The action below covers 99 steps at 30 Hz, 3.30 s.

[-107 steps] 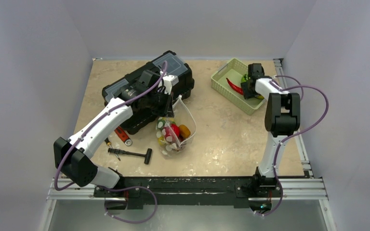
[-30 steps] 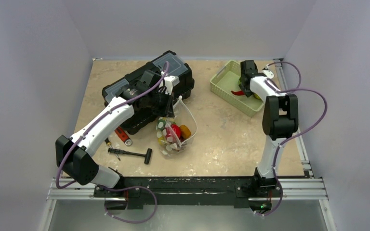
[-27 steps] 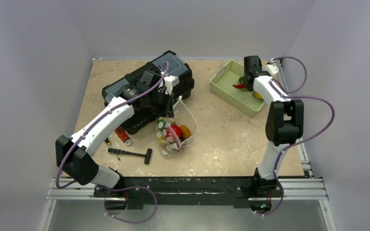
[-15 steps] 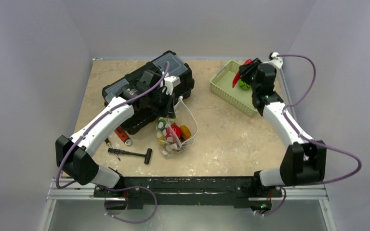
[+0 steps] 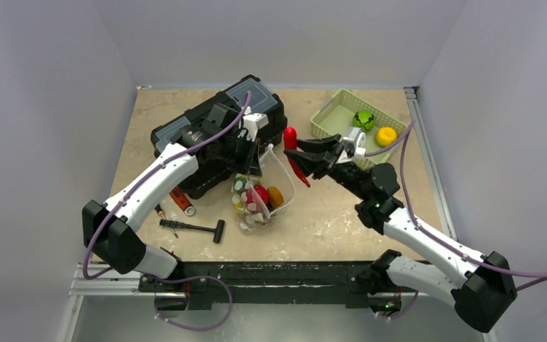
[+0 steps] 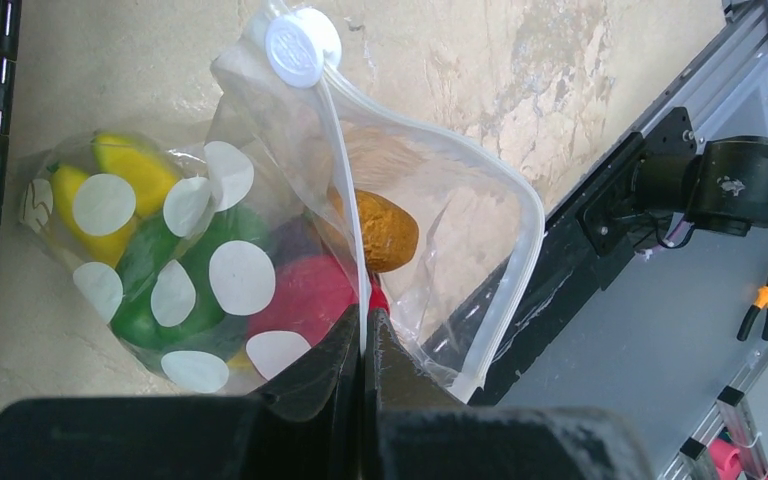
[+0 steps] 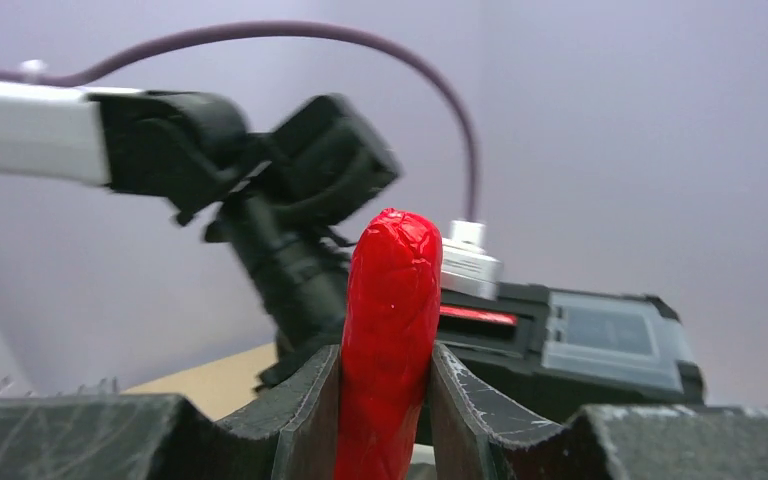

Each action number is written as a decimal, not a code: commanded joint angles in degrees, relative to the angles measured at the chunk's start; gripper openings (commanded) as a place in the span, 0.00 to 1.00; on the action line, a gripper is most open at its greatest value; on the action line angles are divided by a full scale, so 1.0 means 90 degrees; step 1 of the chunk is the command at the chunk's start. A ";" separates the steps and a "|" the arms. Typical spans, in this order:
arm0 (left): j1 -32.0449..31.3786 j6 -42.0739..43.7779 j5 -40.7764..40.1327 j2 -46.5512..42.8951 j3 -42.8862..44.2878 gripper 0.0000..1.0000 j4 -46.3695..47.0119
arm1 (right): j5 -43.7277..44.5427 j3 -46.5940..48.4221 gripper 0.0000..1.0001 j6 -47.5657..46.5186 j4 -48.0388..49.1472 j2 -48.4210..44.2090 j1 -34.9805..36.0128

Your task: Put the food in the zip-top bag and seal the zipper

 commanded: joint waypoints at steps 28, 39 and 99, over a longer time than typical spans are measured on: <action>-0.0046 0.0050 -0.0139 -0.0497 -0.0109 0.00 0.0627 | 0.2664 0.1688 0.07 0.4175 -0.5293 0.1897 0.1309; -0.0158 0.0157 -0.0149 -0.0550 -0.0135 0.00 0.0652 | 0.2774 0.2742 0.49 0.3507 -0.5953 0.2646 0.1313; -0.0448 -0.1675 -0.0106 -0.1458 -0.0612 0.00 -0.0242 | 0.1098 0.2133 0.00 0.2671 -0.6285 0.0276 0.1771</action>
